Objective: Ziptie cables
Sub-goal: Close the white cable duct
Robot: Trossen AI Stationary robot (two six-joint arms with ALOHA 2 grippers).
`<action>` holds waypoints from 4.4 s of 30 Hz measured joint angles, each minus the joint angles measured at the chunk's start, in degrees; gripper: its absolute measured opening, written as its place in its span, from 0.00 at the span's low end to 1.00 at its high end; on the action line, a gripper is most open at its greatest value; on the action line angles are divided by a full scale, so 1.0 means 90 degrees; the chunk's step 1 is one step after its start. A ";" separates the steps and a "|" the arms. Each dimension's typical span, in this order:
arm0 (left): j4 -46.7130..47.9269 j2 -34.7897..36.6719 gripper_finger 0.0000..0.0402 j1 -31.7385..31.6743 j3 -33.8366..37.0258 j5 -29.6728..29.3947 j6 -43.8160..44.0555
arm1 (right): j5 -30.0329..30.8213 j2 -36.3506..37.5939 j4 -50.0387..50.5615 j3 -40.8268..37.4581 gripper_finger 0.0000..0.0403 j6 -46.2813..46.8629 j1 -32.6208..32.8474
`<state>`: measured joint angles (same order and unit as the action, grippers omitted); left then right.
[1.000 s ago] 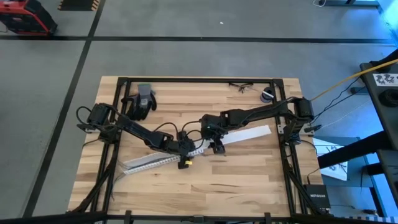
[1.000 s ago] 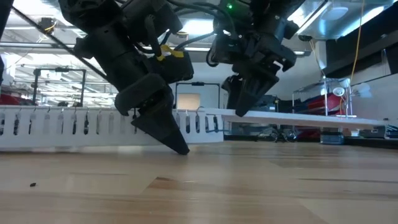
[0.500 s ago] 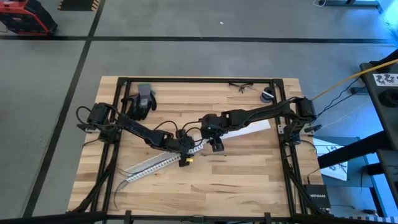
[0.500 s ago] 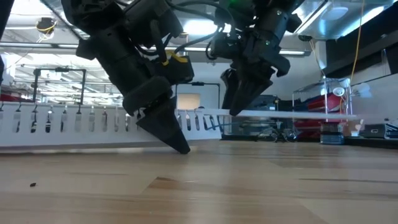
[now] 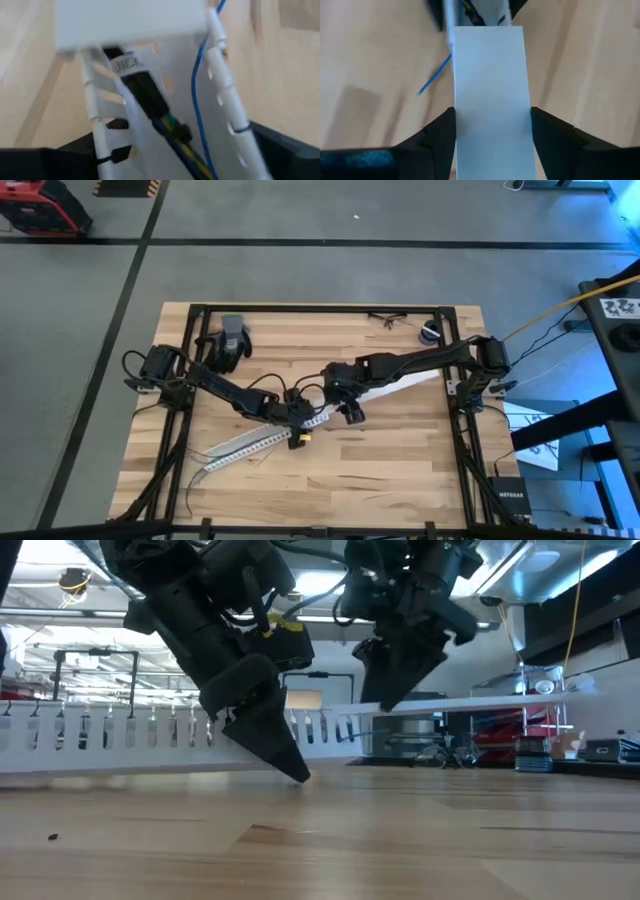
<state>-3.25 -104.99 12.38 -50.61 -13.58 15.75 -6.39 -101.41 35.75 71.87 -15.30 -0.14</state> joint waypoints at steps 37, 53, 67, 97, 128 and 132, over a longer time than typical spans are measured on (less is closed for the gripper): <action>0.0090 -0.0010 0.74 0.0000 0.0017 -0.0084 0.0146 | 0.0094 -0.0012 -0.1892 -0.1899 0.49 0.0312 -0.2101; -0.0049 -0.0007 0.74 -0.0005 0.0029 -0.0093 0.0157 | 0.0242 0.0017 -0.2927 -0.2734 0.02 0.0315 -0.2093; 0.0700 0.1089 0.74 0.0114 -0.0318 -0.0368 -0.0511 | -0.0285 0.0949 -0.1449 -0.2449 0.00 0.0181 -0.1945; -0.0530 0.1430 0.57 -0.0208 -0.0333 -0.1676 -0.3342 | -0.3077 0.1562 -0.0611 -0.1585 0.00 0.0226 -0.1355; -0.0563 0.1504 0.01 -0.0708 -0.0335 -0.1198 -0.0272 | 0.1339 0.1515 0.1226 0.0589 0.64 0.1183 -0.1079; -0.0549 0.1727 0.01 -0.1086 -0.0336 -0.1098 0.0292 | 0.2365 0.1330 0.1142 0.0577 0.69 0.0995 -0.0613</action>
<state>-8.19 -89.45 2.60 -53.64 -23.46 18.37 14.89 -89.44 46.02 77.06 -6.34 -5.66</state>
